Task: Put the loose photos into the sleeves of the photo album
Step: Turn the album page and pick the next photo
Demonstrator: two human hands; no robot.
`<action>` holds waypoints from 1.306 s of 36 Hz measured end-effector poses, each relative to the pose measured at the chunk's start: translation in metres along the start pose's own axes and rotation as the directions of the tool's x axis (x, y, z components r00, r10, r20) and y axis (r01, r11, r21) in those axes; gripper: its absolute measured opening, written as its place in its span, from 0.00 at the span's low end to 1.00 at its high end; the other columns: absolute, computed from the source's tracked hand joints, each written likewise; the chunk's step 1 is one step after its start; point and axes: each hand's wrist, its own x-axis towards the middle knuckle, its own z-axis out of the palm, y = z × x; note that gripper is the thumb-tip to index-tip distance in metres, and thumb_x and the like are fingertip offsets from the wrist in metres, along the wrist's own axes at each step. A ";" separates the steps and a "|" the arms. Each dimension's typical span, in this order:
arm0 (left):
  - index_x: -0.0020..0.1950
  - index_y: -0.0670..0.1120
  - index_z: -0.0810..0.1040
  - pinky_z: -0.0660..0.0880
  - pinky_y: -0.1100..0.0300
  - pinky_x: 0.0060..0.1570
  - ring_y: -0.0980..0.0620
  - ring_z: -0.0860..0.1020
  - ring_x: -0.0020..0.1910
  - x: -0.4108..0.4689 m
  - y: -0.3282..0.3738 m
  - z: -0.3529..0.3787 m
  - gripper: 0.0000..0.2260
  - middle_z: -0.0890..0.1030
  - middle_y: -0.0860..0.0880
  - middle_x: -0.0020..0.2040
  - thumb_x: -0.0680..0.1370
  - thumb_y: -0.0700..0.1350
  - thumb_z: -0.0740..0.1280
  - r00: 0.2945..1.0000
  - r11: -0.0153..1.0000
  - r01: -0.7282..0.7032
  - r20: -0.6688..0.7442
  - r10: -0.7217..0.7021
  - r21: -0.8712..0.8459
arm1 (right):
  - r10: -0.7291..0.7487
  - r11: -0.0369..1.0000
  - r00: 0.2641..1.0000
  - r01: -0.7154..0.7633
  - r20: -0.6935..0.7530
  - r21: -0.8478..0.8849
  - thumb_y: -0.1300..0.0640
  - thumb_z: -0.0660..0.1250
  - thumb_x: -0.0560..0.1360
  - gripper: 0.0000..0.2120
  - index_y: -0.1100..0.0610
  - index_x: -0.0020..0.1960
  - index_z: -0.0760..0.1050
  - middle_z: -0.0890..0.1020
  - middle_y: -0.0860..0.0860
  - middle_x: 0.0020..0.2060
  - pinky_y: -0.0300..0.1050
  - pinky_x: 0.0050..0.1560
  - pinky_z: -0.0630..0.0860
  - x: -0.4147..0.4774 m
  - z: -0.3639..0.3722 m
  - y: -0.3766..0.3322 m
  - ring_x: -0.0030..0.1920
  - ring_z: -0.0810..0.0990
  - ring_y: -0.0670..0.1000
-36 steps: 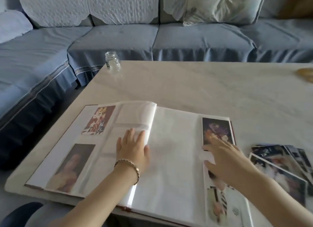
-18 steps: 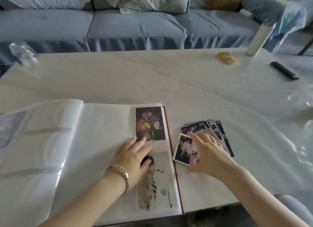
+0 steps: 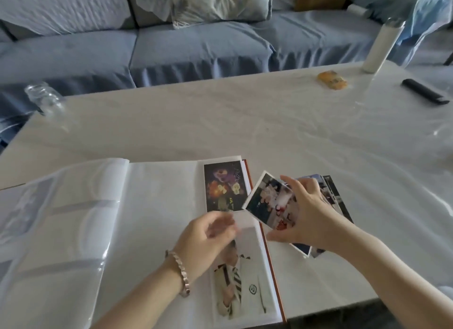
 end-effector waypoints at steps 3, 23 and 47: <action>0.45 0.47 0.78 0.81 0.54 0.42 0.51 0.84 0.41 -0.003 0.017 0.000 0.09 0.85 0.50 0.39 0.69 0.48 0.72 0.997 0.957 0.062 -0.019 -0.070 -0.284 | -0.137 0.990 0.988 0.133 -0.077 -0.056 0.34 0.74 0.57 0.56 0.43 0.74 0.44 0.57 0.46 0.62 0.45 0.65 0.66 -0.006 0.006 -0.030 0.61 0.61 0.47; 0.47 0.51 0.78 0.80 0.61 0.38 0.56 0.81 0.40 -0.003 -0.022 -0.104 0.04 0.82 0.49 0.42 0.74 0.45 0.71 0.935 0.966 0.112 -0.304 -0.182 -0.234 | 0.112 0.435 0.994 -0.046 -0.004 0.899 0.68 0.69 0.70 0.03 0.62 0.42 0.79 0.84 0.56 0.36 0.39 0.35 0.80 0.025 0.053 -0.103 0.37 0.84 0.52; 0.50 0.43 0.75 0.80 0.55 0.31 0.44 0.84 0.38 -0.023 -0.018 -0.104 0.07 0.85 0.45 0.39 0.75 0.35 0.67 0.967 0.788 0.093 -0.133 -0.217 -0.609 | 0.214 0.261 0.971 0.045 -0.104 0.964 0.60 0.65 0.76 0.04 0.60 0.45 0.76 0.84 0.49 0.35 0.36 0.36 0.79 0.032 0.069 -0.153 0.36 0.84 0.46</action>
